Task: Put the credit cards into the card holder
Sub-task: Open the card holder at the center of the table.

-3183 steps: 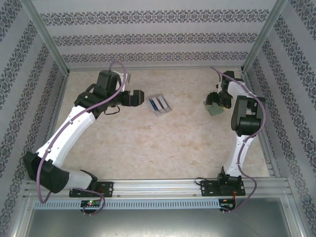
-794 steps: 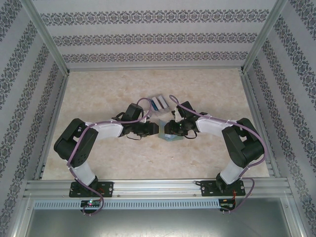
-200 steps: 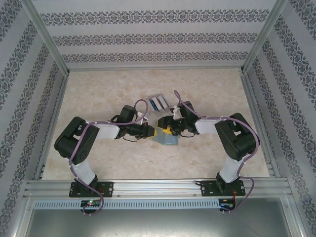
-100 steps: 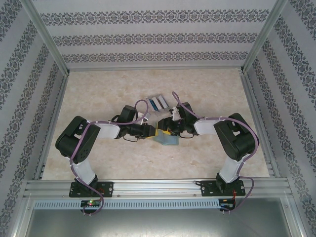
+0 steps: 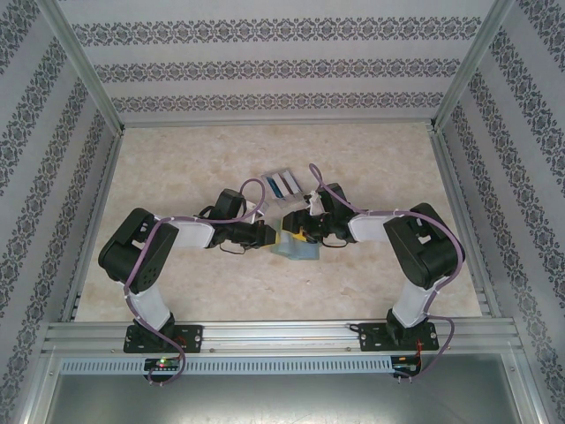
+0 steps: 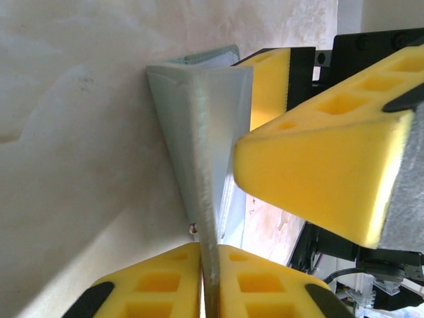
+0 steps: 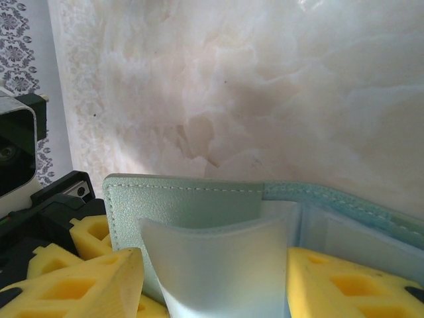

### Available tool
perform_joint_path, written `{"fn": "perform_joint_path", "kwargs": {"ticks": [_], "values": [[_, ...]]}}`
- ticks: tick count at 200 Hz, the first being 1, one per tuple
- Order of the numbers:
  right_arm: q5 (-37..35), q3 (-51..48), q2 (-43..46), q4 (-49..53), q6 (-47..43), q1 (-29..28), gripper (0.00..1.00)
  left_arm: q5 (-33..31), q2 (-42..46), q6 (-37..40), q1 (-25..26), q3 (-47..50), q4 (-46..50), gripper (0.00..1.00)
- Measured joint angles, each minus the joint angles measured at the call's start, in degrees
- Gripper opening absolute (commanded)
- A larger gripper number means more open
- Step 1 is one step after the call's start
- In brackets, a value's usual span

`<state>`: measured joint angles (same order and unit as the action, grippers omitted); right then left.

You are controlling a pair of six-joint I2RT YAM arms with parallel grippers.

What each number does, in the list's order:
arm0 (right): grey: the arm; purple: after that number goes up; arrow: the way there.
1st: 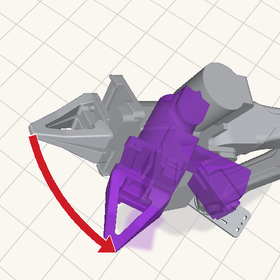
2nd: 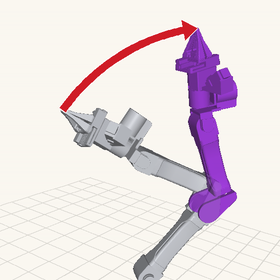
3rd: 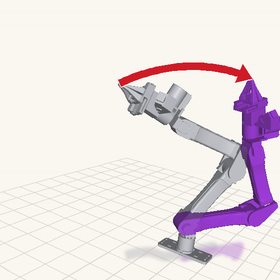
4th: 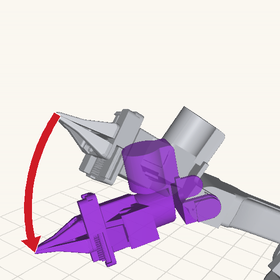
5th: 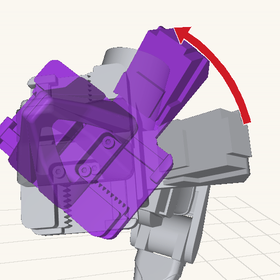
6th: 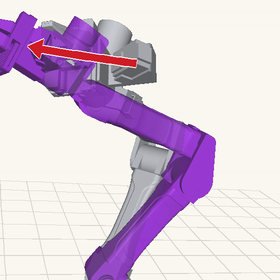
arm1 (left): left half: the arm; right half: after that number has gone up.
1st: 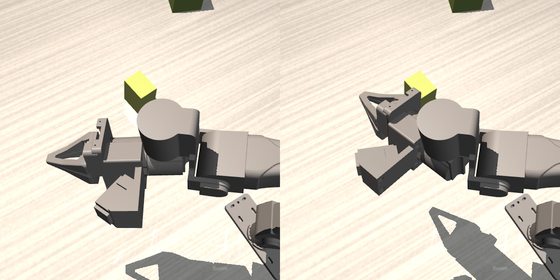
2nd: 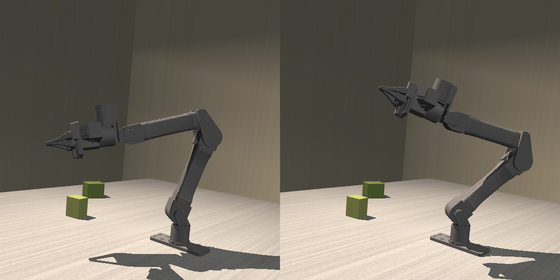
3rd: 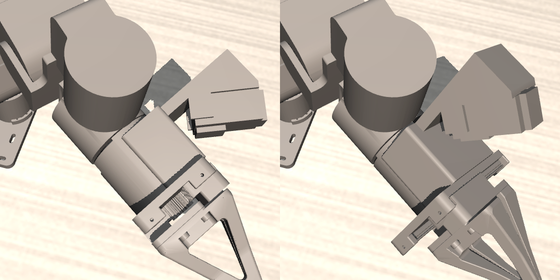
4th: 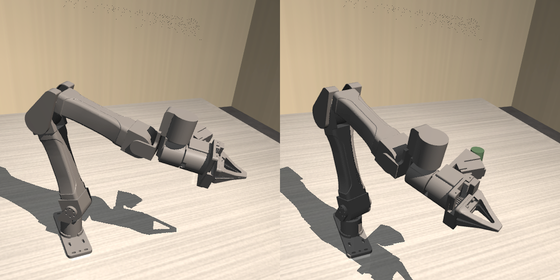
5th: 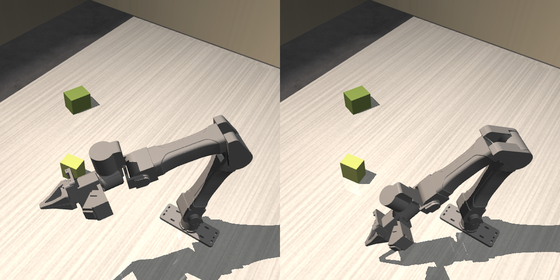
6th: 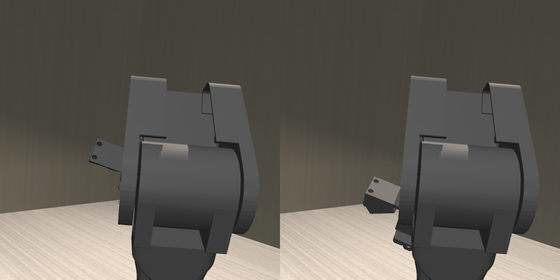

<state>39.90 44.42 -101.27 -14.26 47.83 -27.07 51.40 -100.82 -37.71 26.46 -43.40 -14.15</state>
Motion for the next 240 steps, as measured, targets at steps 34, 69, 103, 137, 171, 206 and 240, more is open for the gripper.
{"fn": "perform_joint_path", "kwargs": {"ticks": [34,69,103,137,171,206,240], "values": [[-0.04,-0.50,0.22,-0.15,-0.04,0.63,0.49,-0.31,0.00,0.00,0.00,0.00,0.02,0.08],[-0.68,-1.36,0.26,-0.15,-0.17,0.72,0.39,-0.46,0.00,-0.02,0.00,0.00,0.00,0.09],[-1.33,-1.57,0.24,-0.15,-0.20,0.70,0.36,-0.48,0.00,-0.11,-0.02,0.00,-0.02,0.33],[-1.53,-1.66,0.24,-0.13,-0.20,0.68,0.36,-0.63,0.00,-1.07,0.00,0.09,-0.17,0.47],[-1.70,-1.66,0.26,-0.13,-0.17,0.31,0.36,-0.66,0.02,-1.70,0.00,0.07,-0.22,0.35],[-1.95,-1.66,0.26,-0.15,-0.20,-0.57,0.37,-0.94,-0.22,-1.75,0.00,-0.72,0.00,0.25],[-1.92,-1.66,0.24,-0.15,-0.24,-0.57,0.38,-1.86,-0.61,-1.51,0.00,-1.68,1.16,0.45]]}}
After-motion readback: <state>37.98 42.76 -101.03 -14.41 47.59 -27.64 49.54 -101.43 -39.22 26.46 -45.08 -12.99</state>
